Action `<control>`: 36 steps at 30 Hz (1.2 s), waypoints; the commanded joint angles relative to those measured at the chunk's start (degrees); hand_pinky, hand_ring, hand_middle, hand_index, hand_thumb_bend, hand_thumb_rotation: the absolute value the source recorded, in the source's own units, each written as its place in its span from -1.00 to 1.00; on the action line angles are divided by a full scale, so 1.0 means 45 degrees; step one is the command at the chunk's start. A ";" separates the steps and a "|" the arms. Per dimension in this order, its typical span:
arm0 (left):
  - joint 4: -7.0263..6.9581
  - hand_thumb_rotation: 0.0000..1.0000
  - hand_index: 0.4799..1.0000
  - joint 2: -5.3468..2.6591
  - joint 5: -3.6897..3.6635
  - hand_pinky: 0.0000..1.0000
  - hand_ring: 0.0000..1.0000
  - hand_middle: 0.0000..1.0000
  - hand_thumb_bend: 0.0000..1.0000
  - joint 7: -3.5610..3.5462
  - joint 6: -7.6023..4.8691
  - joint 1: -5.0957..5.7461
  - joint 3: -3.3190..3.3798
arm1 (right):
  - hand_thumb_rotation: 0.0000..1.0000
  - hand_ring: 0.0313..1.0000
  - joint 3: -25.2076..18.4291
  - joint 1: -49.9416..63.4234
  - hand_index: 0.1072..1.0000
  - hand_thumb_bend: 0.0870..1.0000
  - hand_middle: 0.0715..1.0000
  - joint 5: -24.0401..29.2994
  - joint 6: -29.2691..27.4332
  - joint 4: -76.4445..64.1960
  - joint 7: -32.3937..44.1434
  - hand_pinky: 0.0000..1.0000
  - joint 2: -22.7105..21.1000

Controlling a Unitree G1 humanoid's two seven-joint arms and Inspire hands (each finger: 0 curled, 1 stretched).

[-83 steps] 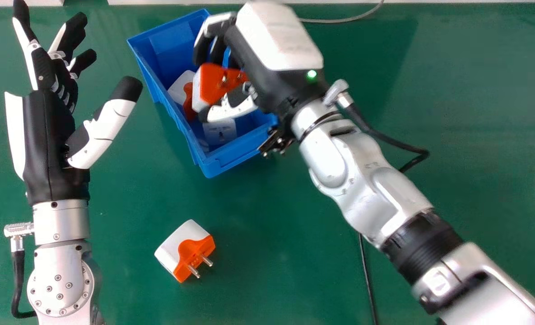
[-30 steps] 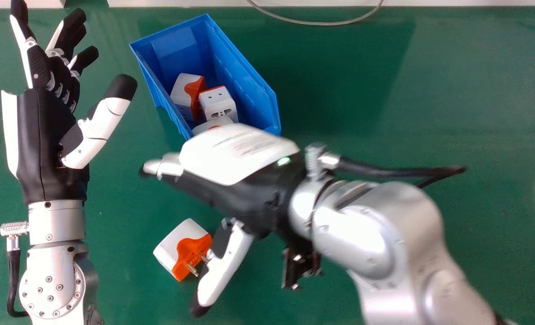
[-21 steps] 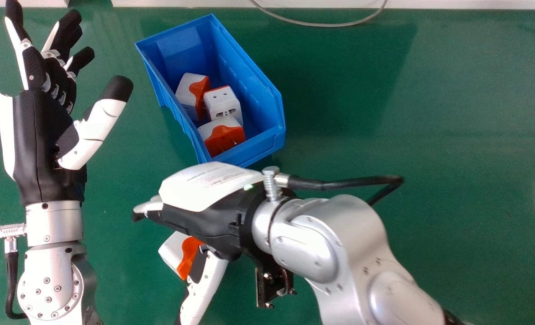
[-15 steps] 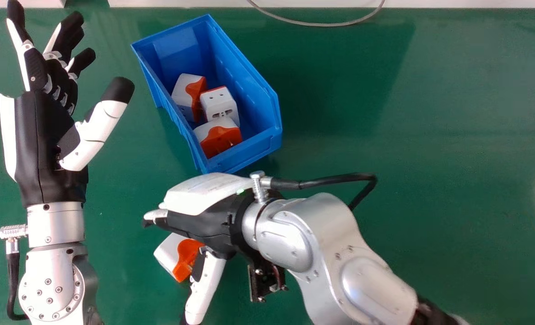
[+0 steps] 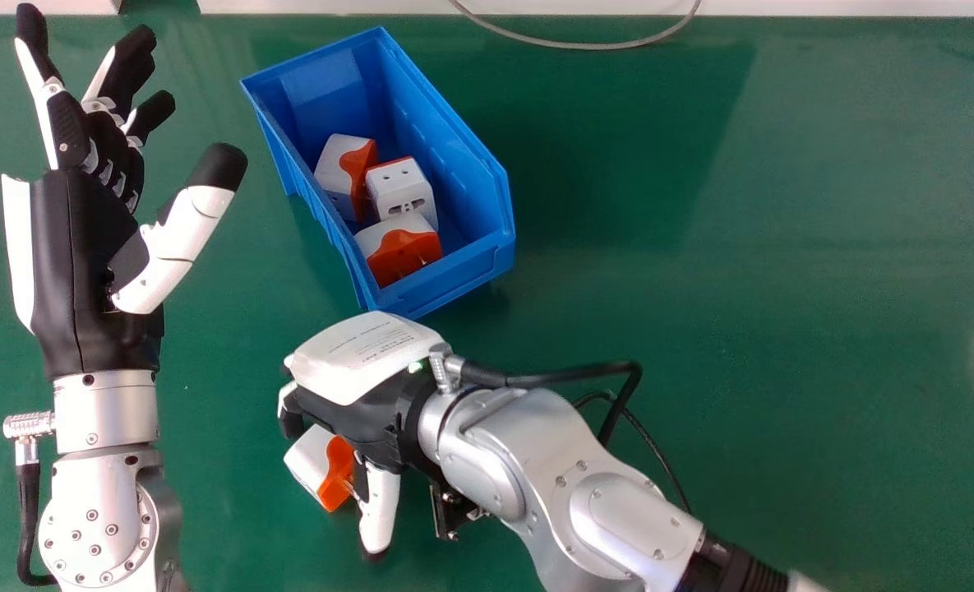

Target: Pick all objects and put in blue box

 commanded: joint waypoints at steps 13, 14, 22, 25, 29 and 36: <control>-0.0152 0.00 0.58 0.0119 0.0019 0.74 0.84 0.79 0.70 -0.0069 -0.0245 -0.0091 0.0080 | -0.99 -0.30 -0.0594 0.0392 -0.02 -0.07 -0.07 0.0959 -0.2426 0.0264 -0.2991 -0.51 -0.0063; -0.0131 0.01 0.58 0.0137 0.0042 0.74 0.84 0.79 0.70 -0.0068 -0.0256 -0.0097 0.0082 | -1.00 -0.30 -0.0661 0.0395 -0.01 -0.07 -0.07 0.1010 -0.2531 0.0165 -0.3033 -0.50 -0.0114; -0.0062 0.01 0.57 0.0143 0.0007 0.74 0.84 0.80 0.71 -0.0093 -0.0327 -0.0109 0.0102 | -1.00 -0.34 -0.1373 0.0729 0.02 -0.09 -0.11 0.1417 -0.1626 -0.2487 -0.1001 -0.49 -0.0471; -0.0021 0.01 0.57 0.0152 0.0069 0.73 0.83 0.79 0.71 -0.0055 -0.0363 -0.0128 0.0113 | -1.00 -0.33 -0.1838 0.1007 0.02 -0.09 -0.11 0.1614 -0.1484 -0.3765 -0.0642 -0.49 -0.0678; -0.0087 0.01 0.57 0.0132 0.0110 0.73 0.83 0.79 0.70 -0.0030 -0.0327 -0.0110 0.0089 | -1.00 -0.33 -0.2470 0.1204 0.01 -0.09 -0.10 0.1770 -0.1013 -0.5506 0.0293 -0.49 -0.0924; -0.0204 0.01 0.57 0.0096 0.0161 0.75 0.84 0.79 0.70 0.0075 -0.0151 -0.0079 0.0098 | -1.00 -0.31 -0.3721 0.1706 -0.01 -0.08 -0.11 0.2482 -0.1046 -0.7581 0.0491 -0.49 -0.1349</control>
